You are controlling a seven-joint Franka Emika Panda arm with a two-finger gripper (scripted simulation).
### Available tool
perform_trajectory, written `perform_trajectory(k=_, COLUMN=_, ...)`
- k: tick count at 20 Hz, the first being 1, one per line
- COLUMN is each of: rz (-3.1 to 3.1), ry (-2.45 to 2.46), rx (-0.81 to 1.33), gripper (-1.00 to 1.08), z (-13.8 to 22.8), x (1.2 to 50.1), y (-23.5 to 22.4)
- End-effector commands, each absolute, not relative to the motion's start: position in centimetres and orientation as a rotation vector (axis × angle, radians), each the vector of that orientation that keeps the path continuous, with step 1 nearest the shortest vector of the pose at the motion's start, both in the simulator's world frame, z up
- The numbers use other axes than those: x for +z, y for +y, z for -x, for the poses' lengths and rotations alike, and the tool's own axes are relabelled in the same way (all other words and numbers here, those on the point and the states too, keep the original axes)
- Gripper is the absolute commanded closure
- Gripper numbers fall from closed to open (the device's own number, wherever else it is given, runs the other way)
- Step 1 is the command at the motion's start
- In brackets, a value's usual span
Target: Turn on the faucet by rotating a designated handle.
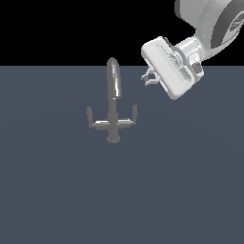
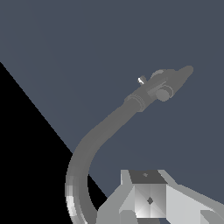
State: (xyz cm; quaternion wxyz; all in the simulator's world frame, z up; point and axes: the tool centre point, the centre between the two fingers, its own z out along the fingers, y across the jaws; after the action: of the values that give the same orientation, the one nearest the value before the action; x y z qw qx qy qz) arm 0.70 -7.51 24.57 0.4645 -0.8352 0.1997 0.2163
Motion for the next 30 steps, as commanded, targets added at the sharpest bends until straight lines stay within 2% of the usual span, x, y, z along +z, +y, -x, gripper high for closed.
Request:
perform_trajectory(k=1, rz=1.992, ry=0.503, rx=0.55, gripper=1.08, z=-1.6, x=23.1, y=-7.3)
perform_trajectory(k=16, rz=1.682, ry=0.569, rx=0.645, gripper=1.08, z=-6.2, x=15.1, y=-5.2)
perform_trajectory(k=30, rz=1.606, ry=0.584, rx=0.667, gripper=1.08, z=-7.3, x=13.1, y=-4.2)
